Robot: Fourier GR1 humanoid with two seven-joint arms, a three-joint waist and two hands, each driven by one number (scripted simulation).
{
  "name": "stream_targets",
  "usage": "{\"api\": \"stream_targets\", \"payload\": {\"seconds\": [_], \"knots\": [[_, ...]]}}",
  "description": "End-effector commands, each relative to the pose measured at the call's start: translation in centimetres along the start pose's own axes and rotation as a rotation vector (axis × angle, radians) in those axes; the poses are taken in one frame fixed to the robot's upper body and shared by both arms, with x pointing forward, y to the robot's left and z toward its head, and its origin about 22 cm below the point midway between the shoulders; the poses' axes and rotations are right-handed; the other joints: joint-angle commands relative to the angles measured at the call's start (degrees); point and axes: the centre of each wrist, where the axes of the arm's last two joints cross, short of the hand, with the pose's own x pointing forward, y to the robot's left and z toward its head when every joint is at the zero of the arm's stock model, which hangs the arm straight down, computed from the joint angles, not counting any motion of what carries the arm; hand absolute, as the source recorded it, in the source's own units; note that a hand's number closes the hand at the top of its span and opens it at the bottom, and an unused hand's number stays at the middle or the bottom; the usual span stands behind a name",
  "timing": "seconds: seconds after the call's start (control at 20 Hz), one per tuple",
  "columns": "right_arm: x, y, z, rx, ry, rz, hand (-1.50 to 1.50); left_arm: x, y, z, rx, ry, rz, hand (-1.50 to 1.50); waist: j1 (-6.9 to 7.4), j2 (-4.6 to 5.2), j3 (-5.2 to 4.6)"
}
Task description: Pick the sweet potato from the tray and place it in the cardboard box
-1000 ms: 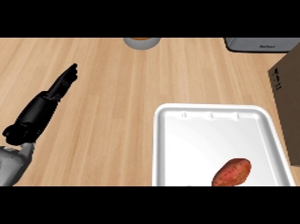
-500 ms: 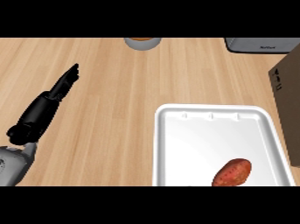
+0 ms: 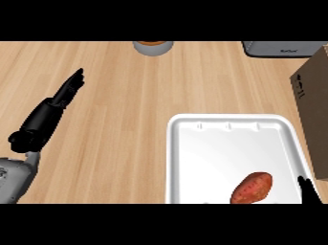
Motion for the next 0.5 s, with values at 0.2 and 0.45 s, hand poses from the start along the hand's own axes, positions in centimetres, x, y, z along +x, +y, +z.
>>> {"api": "stream_targets", "payload": {"seconds": [0.2, 0.45], "knots": [[0.3, 1.8, -2.2, 0.009, 0.053, 0.065, -1.5, 2.2, -0.4, 0.3, 0.011, -0.002, 0.005, 0.0, -0.12, -0.16, 0.07], [-0.3, 3.3, -2.2, 0.015, 0.055, 0.063, -1.5, 1.4, 0.9, 0.9, 0.0, 0.013, 0.014, 0.0, -0.29, -0.17, 0.06]]}}
